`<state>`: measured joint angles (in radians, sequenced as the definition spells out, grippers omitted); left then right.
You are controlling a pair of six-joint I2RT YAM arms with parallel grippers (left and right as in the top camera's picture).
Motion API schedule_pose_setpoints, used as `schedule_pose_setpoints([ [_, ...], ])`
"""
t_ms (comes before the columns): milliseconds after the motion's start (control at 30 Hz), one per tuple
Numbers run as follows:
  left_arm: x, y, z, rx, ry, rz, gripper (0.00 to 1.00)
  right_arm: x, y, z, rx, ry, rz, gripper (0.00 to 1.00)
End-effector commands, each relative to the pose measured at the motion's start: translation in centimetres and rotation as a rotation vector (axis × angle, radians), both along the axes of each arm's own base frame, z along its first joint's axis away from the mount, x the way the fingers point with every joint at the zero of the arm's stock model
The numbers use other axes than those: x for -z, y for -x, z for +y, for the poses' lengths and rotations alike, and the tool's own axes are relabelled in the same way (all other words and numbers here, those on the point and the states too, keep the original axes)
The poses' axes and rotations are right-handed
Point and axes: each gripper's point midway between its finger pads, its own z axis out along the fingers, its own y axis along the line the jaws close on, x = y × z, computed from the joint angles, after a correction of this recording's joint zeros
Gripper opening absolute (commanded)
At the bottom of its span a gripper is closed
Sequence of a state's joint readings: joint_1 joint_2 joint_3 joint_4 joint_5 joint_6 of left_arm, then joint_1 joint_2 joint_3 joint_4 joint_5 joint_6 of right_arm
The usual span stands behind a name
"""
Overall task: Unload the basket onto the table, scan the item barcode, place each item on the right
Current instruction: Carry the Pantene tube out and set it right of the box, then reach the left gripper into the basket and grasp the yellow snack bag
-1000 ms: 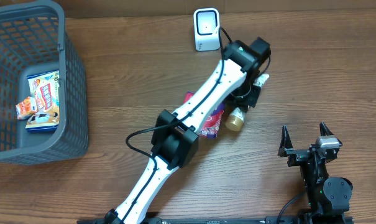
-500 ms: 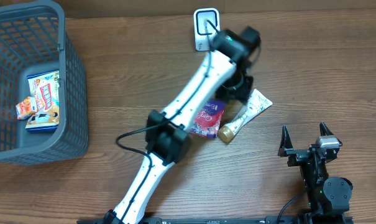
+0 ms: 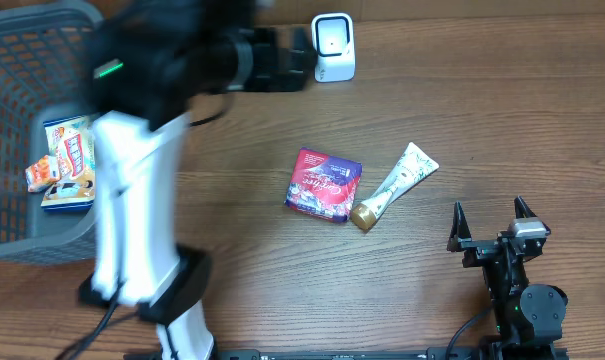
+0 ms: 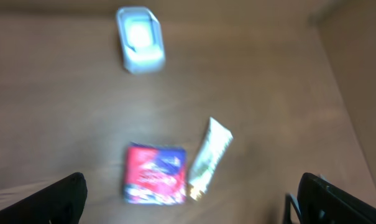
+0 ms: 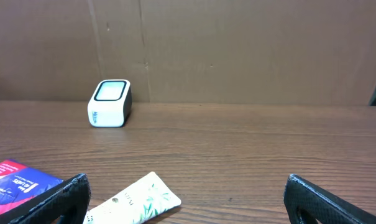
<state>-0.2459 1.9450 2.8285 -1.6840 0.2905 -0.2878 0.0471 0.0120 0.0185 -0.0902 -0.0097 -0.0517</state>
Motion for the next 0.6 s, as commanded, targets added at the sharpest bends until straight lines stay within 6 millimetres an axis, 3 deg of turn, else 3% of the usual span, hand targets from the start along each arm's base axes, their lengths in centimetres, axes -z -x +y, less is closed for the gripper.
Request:
schedule_pose_setpoints([
  [0,-2.4,0.2,8.0,-0.209,-0.075,-0.094,1.00,0.1,0.0,-0.2,0.013,0.002,-0.005,1.00],
  [133,-2.8,1.1,16.9,-0.490,-0.198,-0.102,1.00,0.2,0.0,-0.2,0.013,0.002,-0.005,1.00],
  [300,-1.5,3.0,26.8,-0.810,-0.346,-0.025,1.00,0.1,0.0,-0.2,0.013,0.002,-0.005,1.00],
  [333,-0.9,4.0,29.5,-0.892,-0.381,0.015,1.00,0.2,0.0,-0.2,0.013,0.002,-0.005,1.00],
  [400,0.4,5.0,32.3,-0.965,-0.396,0.077,1.00,0.2,0.0,-0.2,0.013,0.002,-0.005,1.00],
  [567,4.7,6.6,36.5,-1.059,-0.380,0.250,1.00,0.2,0.0,-0.2,0.013,0.002,-0.005,1.00],
])
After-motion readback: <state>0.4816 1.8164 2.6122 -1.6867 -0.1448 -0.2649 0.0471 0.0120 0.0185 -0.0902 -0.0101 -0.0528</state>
